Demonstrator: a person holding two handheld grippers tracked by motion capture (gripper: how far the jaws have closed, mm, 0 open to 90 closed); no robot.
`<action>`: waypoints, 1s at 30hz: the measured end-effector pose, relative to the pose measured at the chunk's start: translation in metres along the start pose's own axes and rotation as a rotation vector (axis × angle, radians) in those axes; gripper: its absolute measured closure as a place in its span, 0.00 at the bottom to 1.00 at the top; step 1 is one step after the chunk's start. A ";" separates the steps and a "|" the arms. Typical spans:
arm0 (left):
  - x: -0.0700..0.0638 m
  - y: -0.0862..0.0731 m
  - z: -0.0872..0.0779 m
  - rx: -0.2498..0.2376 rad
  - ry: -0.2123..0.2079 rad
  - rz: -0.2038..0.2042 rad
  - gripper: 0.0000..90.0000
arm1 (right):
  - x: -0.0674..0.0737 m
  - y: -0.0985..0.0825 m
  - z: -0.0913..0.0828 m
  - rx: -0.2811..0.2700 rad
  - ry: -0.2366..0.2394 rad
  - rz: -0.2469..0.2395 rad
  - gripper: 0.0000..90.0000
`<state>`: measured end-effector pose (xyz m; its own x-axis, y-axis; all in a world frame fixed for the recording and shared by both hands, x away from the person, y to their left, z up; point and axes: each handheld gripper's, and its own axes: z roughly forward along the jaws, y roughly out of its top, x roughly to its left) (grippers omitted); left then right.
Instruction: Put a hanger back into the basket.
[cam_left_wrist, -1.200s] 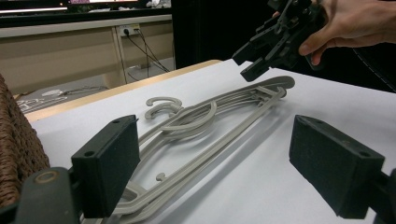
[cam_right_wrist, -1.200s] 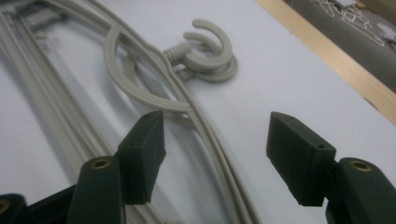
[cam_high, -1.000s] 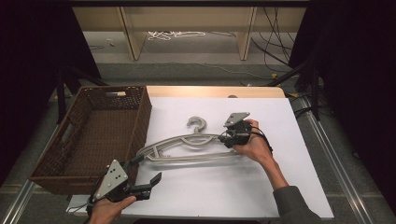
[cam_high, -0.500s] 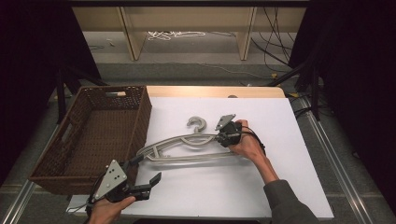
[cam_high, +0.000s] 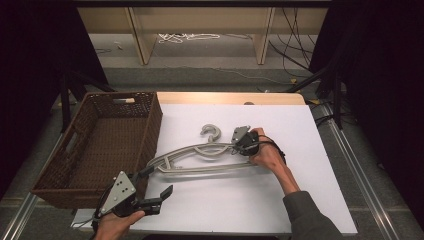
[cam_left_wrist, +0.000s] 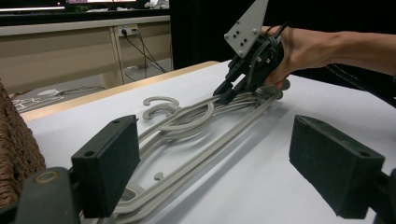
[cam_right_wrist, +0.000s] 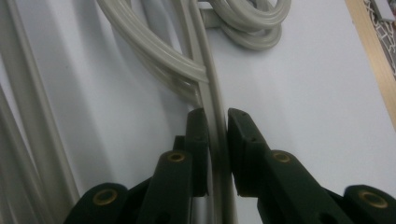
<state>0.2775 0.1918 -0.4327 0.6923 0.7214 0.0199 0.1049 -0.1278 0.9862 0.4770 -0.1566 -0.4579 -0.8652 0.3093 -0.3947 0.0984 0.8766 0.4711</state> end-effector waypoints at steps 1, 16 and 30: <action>0.000 0.000 0.000 0.002 0.000 0.002 0.18 | -0.001 -0.001 -0.001 0.000 0.005 -0.016 0.89; 0.000 0.000 0.000 -0.011 -0.009 -0.004 0.17 | 0.001 0.001 -0.012 -0.013 0.000 -0.080 0.90; 0.001 0.000 0.000 0.012 -0.007 0.000 0.17 | 0.004 0.006 -0.009 0.038 -0.022 -0.109 0.91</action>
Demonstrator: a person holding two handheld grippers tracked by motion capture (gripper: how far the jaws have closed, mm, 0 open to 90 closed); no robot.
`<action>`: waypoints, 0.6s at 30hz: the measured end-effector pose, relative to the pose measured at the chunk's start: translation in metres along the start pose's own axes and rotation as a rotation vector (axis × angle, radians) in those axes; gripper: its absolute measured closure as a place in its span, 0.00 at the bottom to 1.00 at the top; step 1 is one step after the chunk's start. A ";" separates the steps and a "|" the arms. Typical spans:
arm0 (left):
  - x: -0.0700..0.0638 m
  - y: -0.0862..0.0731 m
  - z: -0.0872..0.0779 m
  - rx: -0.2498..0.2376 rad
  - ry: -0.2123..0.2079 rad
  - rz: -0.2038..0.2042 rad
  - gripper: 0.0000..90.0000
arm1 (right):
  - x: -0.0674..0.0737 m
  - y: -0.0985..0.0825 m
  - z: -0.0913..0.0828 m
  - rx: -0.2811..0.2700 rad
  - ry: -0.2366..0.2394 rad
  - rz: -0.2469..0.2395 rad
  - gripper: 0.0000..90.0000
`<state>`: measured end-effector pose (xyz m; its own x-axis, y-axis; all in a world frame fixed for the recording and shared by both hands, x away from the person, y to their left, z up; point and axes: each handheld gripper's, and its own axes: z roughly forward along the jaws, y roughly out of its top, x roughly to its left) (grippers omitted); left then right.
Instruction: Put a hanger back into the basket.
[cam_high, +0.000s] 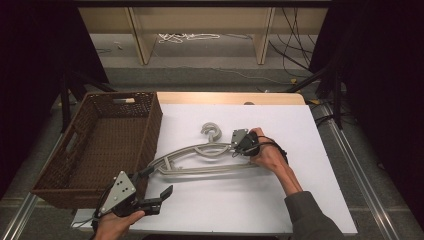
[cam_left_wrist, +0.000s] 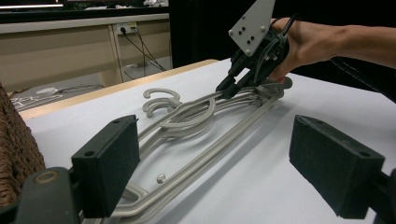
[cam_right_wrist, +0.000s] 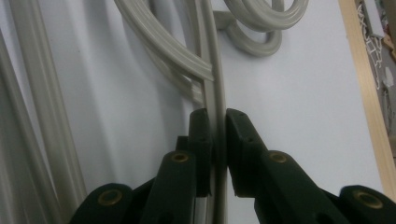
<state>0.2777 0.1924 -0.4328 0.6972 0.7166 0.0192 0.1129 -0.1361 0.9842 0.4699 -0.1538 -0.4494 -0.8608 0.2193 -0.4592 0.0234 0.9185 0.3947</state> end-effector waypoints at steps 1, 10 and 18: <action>0.000 0.000 0.000 0.000 0.000 -0.002 0.17 | 0.000 0.000 0.000 0.000 0.000 0.000 0.91; 0.000 0.000 0.000 -0.001 -0.001 -0.001 0.17 | -0.002 -0.004 -0.002 0.016 -0.001 0.000 0.92; 0.001 0.000 0.000 0.007 0.002 0.012 0.17 | -0.003 0.000 -0.014 -0.006 -0.030 -0.014 0.92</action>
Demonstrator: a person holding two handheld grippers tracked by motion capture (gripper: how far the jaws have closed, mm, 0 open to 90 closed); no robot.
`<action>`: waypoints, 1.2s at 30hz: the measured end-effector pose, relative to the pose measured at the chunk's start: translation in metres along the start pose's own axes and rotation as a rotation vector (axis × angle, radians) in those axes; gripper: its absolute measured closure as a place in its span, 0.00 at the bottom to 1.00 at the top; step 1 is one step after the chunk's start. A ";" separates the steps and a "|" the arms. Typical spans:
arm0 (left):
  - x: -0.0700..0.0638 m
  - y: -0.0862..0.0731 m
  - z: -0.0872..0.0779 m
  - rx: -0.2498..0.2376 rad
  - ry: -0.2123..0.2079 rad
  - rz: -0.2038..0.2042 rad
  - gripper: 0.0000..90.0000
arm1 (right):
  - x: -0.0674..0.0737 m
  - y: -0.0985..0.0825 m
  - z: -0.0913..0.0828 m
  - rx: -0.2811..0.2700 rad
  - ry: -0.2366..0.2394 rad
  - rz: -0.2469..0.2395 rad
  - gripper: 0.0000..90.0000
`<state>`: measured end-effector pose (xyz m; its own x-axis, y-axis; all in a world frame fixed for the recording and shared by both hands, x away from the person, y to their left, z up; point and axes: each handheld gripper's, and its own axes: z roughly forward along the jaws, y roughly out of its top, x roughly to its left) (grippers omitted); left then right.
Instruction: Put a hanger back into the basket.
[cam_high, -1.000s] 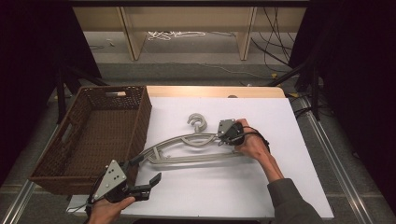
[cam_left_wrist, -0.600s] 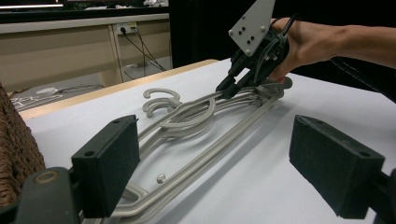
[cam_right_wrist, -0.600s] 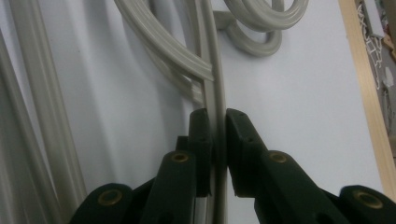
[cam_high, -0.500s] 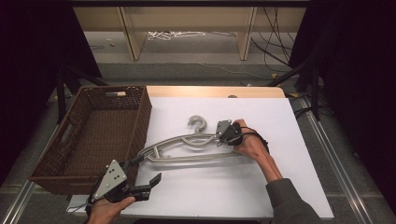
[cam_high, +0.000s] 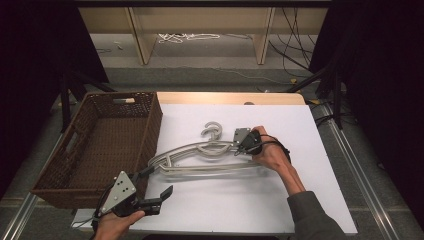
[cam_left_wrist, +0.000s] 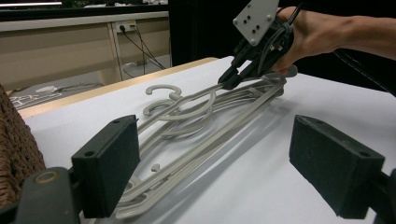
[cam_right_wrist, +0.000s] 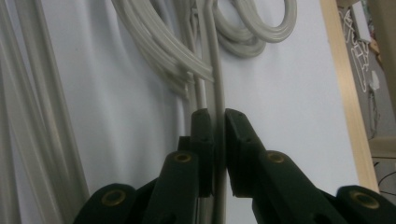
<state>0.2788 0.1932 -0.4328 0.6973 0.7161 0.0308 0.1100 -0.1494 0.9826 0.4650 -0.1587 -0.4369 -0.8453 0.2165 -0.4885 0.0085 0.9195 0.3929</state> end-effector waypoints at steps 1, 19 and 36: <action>0.000 0.000 0.000 -0.002 0.000 0.001 0.17 | 0.000 0.000 -0.002 -0.005 -0.008 -0.001 0.92; -0.004 0.006 0.007 -0.002 -0.006 -0.031 0.17 | 0.003 0.003 -0.061 -0.085 -0.112 -0.125 0.92; -0.024 0.061 0.068 0.260 -0.025 0.073 0.20 | 0.031 0.000 -0.113 -0.150 -0.165 -0.203 0.92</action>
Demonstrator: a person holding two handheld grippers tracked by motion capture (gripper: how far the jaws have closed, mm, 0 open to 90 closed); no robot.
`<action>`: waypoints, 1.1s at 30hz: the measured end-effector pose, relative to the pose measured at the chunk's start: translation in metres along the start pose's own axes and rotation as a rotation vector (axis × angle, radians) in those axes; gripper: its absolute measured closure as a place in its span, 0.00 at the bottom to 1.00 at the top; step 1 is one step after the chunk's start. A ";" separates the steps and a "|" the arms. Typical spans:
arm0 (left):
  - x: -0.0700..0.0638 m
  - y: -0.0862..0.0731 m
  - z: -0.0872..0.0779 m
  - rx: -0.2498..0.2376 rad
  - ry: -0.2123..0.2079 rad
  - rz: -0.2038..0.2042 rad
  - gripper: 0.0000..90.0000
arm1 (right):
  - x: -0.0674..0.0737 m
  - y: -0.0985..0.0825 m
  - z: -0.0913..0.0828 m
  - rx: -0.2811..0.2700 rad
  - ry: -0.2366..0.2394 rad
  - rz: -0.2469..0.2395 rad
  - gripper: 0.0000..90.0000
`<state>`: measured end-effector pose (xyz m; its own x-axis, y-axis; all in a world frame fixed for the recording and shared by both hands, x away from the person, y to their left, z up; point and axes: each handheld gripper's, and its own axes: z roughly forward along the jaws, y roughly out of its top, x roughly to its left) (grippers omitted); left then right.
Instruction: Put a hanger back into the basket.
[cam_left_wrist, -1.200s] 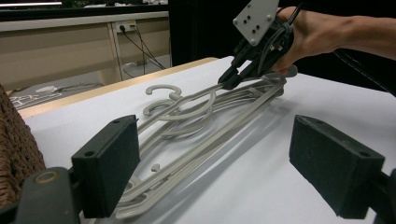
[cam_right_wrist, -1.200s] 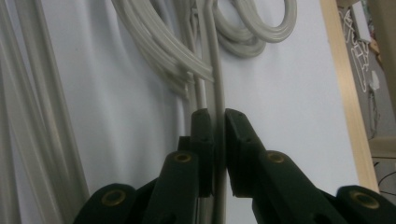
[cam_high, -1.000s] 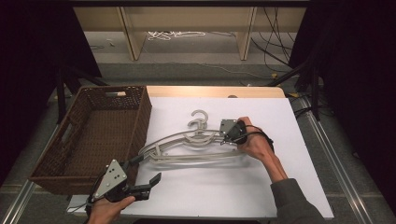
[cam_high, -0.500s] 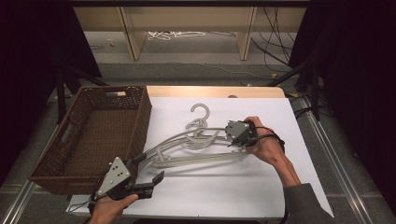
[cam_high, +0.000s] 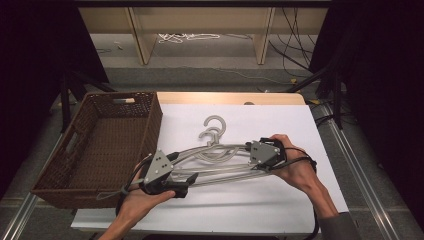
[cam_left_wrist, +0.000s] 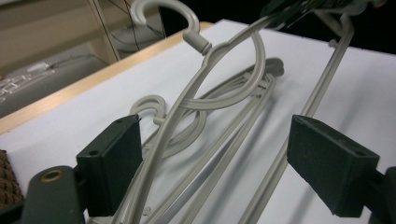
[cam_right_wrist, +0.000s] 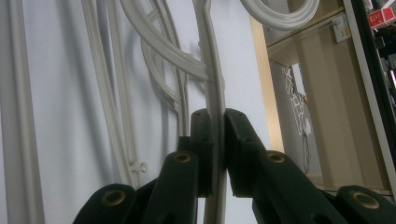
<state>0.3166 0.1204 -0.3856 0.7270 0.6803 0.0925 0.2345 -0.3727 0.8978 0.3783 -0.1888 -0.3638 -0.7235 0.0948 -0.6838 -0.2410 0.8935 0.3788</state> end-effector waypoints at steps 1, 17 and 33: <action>0.001 0.004 0.005 0.017 -0.004 -0.002 0.21 | 0.001 0.000 -0.002 -0.001 0.002 0.000 0.92; 0.011 0.023 0.045 0.149 -0.098 -0.016 0.37 | 0.018 0.016 -0.015 -0.025 0.003 -0.054 0.92; 0.011 0.023 0.059 0.207 -0.207 0.108 0.85 | 0.026 0.023 -0.007 -0.004 0.004 -0.112 0.92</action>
<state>0.3682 0.0817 -0.3895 0.8659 0.4948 0.0735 0.2601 -0.5707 0.7789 0.3495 -0.1686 -0.3682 -0.6942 -0.0072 -0.7198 -0.3230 0.8967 0.3025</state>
